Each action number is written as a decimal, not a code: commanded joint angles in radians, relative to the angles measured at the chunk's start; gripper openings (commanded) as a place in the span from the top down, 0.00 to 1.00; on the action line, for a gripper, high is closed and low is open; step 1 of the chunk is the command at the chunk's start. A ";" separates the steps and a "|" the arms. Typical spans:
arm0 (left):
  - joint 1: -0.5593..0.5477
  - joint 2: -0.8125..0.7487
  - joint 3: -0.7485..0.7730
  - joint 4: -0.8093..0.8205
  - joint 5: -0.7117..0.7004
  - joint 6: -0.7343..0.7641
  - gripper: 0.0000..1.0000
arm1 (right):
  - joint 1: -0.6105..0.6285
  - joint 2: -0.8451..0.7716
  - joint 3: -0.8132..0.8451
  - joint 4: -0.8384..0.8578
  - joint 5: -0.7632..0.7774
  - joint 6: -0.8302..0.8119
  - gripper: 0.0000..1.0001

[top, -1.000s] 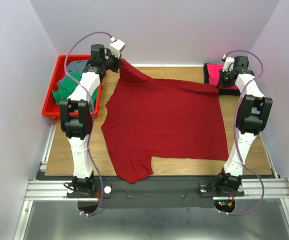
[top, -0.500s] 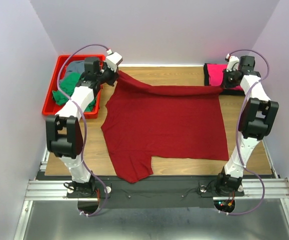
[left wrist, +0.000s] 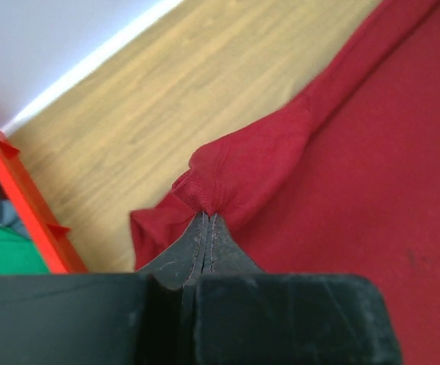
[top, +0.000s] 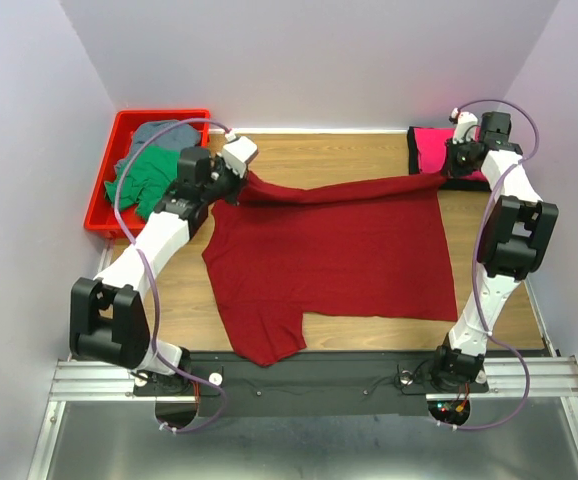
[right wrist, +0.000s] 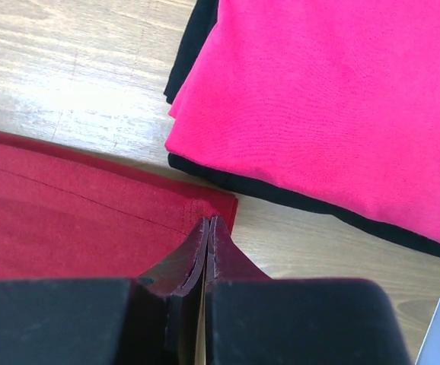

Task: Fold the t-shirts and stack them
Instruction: Fold the tshirt

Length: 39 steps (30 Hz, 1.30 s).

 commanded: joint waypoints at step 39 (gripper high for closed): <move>0.046 0.037 0.041 -0.112 -0.120 0.153 1.00 | -0.064 -0.111 -0.145 0.026 -0.017 -0.138 0.99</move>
